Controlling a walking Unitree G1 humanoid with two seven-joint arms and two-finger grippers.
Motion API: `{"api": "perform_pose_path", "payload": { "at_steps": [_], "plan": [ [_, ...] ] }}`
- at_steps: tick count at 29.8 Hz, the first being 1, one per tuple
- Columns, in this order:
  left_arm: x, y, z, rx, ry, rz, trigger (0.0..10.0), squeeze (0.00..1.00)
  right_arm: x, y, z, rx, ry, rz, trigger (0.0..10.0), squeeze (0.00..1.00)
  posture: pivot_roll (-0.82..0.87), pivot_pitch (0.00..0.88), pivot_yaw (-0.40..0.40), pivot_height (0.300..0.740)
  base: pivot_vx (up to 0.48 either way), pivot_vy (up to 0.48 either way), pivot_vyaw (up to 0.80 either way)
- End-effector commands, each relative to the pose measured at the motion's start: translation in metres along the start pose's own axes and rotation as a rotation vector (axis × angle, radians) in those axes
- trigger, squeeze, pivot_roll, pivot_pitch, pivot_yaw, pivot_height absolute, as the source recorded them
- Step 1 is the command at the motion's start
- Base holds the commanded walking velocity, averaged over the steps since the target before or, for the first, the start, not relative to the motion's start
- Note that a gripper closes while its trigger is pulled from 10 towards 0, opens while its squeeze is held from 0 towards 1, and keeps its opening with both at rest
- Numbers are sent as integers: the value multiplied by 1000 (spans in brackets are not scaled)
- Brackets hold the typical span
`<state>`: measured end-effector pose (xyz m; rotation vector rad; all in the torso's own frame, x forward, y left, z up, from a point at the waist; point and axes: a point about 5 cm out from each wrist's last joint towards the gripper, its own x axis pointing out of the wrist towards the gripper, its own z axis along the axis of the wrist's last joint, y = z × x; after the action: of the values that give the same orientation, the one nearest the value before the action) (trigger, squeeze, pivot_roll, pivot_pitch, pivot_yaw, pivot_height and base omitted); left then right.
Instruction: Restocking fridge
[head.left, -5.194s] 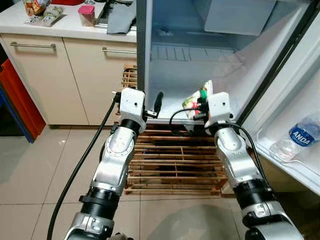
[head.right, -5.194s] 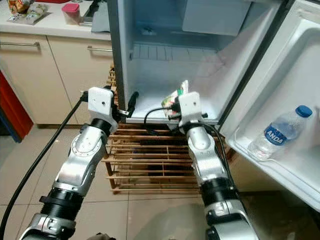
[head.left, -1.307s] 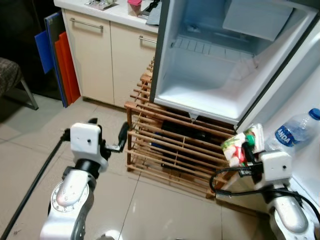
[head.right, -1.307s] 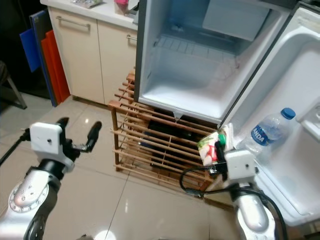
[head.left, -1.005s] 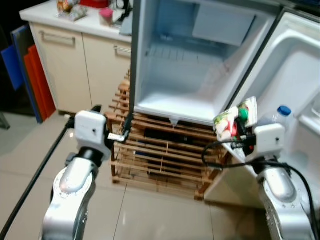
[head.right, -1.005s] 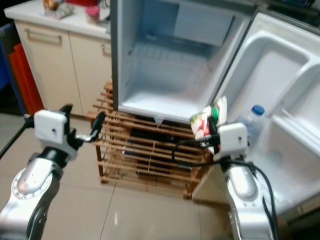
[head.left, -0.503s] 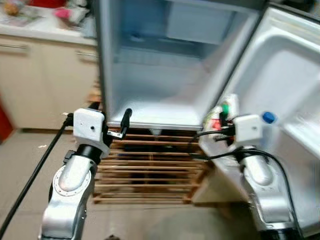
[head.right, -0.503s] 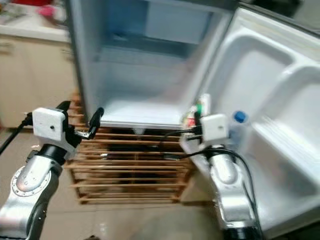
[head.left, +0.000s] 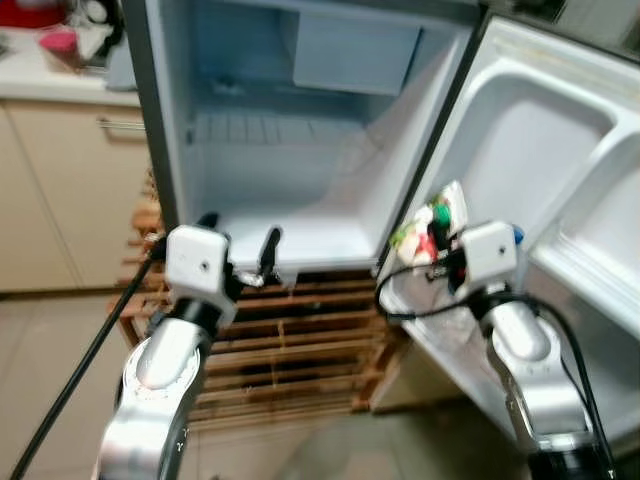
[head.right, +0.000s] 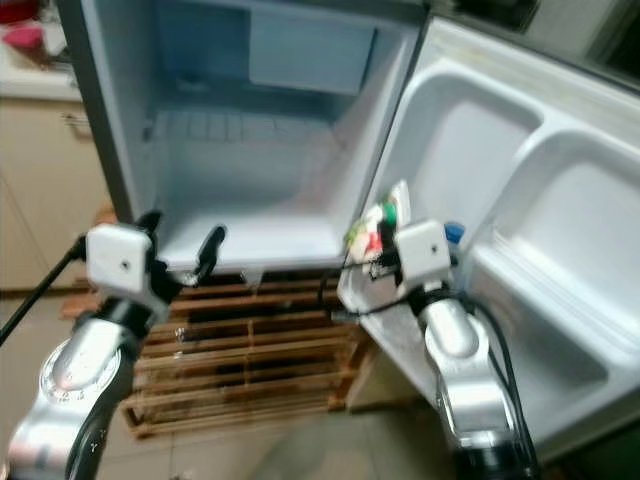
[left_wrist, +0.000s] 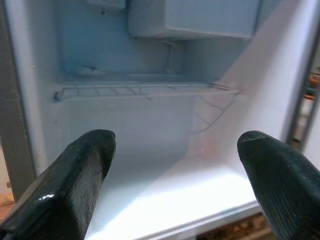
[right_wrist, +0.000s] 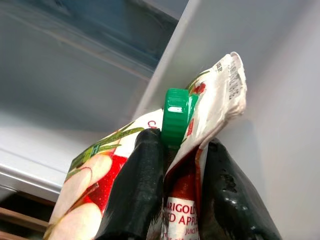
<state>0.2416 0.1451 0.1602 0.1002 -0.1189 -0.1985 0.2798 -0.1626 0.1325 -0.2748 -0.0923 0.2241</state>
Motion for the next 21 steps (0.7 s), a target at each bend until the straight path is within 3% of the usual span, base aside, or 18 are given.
{"api": "perform_pose_path", "payload": {
  "at_steps": [1,9,11,13,15,16,21],
  "plan": [
    [2,-8,4,-12,-20,-25,10000,0,3,-18,9,-56,-31,-74,0,0,38,0,-129,740,480,0,0],
    [2,-9,5,-18,-22,-30,10000,0,10,4,30,46,-107,32,0,0,38,0,-128,740,480,0,0],
    [2,-12,4,-4,-20,-39,10000,0,8,-4,21,-11,-51,14,0,0,40,0,-131,740,448,0,0],
    [2,-13,4,2,-20,-35,10000,0,3,-24,-2,-117,72,-63,0,0,40,0,-131,740,0,0,0],
    [3,-13,3,-1,-18,-33,10000,0,2,-30,-8,-144,98,-84,0,0,37,0,-128,740,0,0,0],
    [3,-12,2,-3,-13,-34,10000,0,0,-40,-15,-227,132,-129,0,0,34,0,-127,740,0,0,0],
    [3,-12,2,-4,-10,-36,10000,0,0,-42,-13,-313,130,-146,0,0,31,0,-122,740,0,0,0]
  ]
}}
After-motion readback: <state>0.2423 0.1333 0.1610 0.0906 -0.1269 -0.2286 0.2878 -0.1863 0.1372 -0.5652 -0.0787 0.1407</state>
